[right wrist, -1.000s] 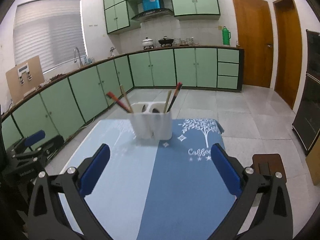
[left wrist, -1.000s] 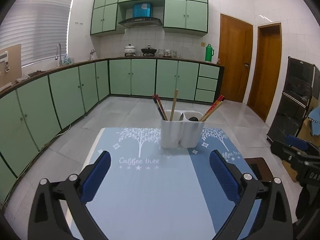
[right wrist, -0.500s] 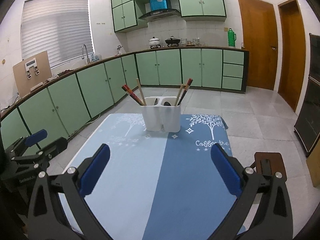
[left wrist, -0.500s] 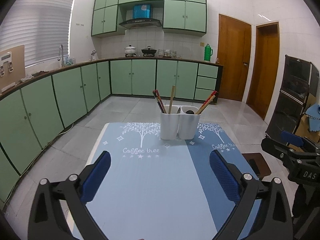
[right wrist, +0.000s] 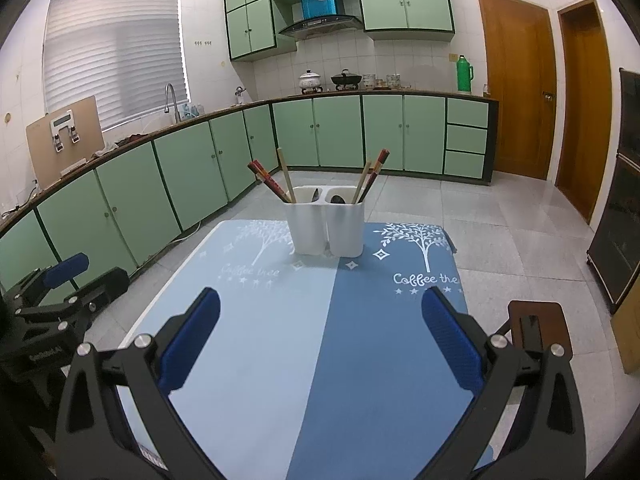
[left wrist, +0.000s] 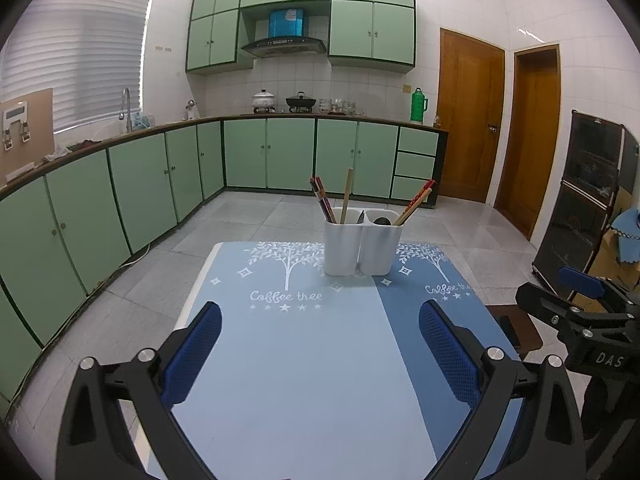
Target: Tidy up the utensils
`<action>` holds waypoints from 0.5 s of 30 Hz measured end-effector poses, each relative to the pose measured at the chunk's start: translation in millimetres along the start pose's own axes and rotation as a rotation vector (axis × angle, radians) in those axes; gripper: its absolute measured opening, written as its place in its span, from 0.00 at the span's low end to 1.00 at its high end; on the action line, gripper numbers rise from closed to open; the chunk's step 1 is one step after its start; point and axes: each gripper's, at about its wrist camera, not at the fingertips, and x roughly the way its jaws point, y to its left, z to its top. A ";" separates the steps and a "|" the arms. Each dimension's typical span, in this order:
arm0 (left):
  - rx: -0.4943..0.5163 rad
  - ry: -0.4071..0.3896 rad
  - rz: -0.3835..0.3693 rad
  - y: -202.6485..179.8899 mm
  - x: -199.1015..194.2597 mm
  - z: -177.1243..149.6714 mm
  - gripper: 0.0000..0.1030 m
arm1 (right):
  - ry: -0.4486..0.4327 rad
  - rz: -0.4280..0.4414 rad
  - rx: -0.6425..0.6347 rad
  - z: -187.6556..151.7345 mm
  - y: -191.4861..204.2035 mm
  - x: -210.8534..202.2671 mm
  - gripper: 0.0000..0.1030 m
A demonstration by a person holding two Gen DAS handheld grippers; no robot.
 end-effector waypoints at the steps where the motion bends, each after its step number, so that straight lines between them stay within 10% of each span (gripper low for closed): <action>1: 0.000 0.000 0.000 -0.1 0.1 0.0 0.94 | 0.001 -0.001 -0.002 -0.1 0.3 0.6 0.95; 15: 0.001 0.004 0.005 1.2 1.0 -0.7 0.94 | 0.008 0.003 -0.013 -4.4 3.1 2.6 0.95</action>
